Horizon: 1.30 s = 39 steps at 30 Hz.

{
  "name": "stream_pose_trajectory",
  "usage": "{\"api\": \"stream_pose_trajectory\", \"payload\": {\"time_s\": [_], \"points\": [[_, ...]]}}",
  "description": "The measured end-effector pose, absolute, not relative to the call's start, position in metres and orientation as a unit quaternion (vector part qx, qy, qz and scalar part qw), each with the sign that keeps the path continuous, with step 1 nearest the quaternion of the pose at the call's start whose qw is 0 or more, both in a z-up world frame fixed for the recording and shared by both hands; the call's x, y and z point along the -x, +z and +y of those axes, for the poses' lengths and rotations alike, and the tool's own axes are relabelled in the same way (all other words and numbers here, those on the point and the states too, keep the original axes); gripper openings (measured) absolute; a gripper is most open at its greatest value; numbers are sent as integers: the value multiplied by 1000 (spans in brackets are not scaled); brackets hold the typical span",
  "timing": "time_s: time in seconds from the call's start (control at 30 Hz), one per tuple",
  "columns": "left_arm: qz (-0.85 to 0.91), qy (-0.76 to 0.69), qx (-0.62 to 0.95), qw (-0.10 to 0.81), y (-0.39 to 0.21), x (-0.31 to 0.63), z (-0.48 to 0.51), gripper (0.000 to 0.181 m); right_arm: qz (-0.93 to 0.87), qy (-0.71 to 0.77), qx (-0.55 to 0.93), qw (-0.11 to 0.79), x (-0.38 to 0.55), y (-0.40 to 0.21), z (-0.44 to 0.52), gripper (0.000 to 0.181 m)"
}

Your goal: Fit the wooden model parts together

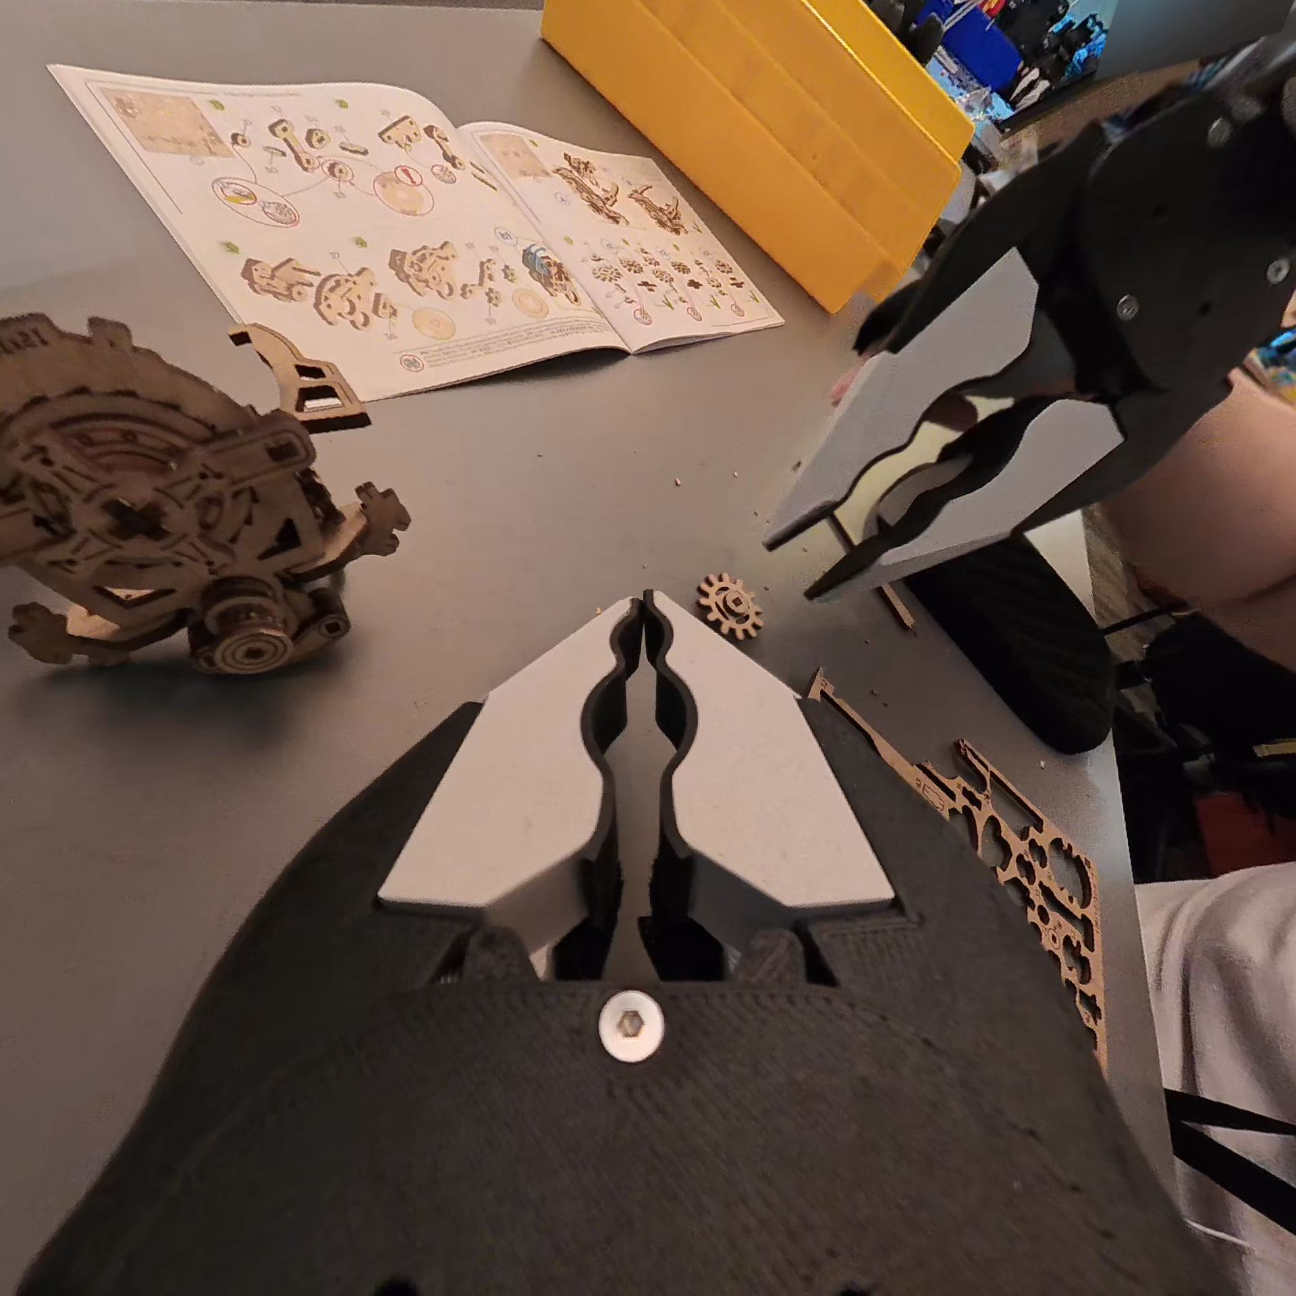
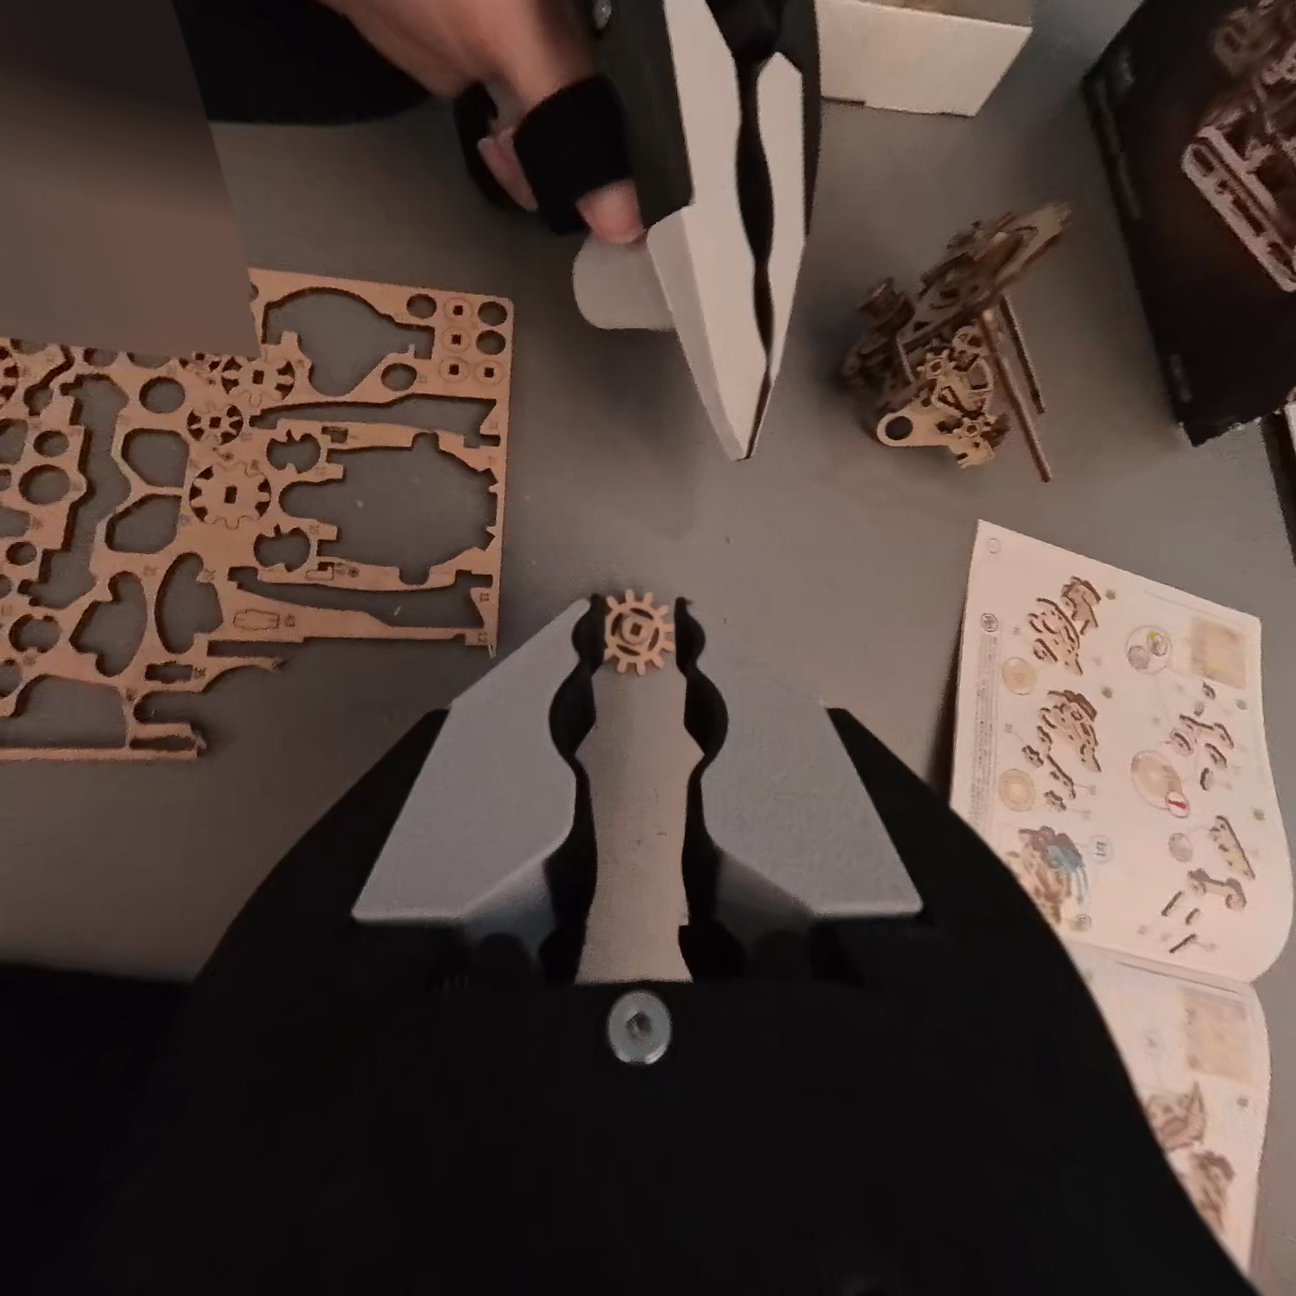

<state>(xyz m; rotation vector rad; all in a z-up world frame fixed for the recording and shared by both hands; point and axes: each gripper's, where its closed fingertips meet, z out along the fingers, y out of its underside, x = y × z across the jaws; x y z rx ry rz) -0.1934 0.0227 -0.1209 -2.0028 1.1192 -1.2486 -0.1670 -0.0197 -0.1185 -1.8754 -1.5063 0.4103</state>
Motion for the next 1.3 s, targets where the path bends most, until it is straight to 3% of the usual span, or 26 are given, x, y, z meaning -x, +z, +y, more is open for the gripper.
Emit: {"api": "stream_pose_trajectory", "payload": {"time_s": [0.33, 0.57, 0.73, 0.9, 1.0, 1.17, 1.3], "points": [[418, -459, 739, 260, -122, 192, 20, 0, -533, 99, 752, 374, 164, -151, -13, 38], [423, -462, 734, 261, -120, 191, 18, 0, -516, 132, 777, 335, 158, -154, -10, 26], [440, -497, 692, 283, -102, 186, 11, 8, -571, 50, 677, 462, 173, -105, -11, 26], [496, -525, 591, 361, -62, 184, -6, 22, -569, 44, 647, 506, 177, -73, -24, 26], [554, -500, 530, 403, -51, 189, -19, 28, -531, 151, 666, 502, 181, -63, -37, 26], [566, -595, 438, 366, -23, 193, -63, 37, -361, 546, 634, 411, 188, -6, -69, 24], [551, -631, 399, 373, 0, 198, -76, 35, -335, 648, 592, 342, 187, 8, -88, 24]]}}
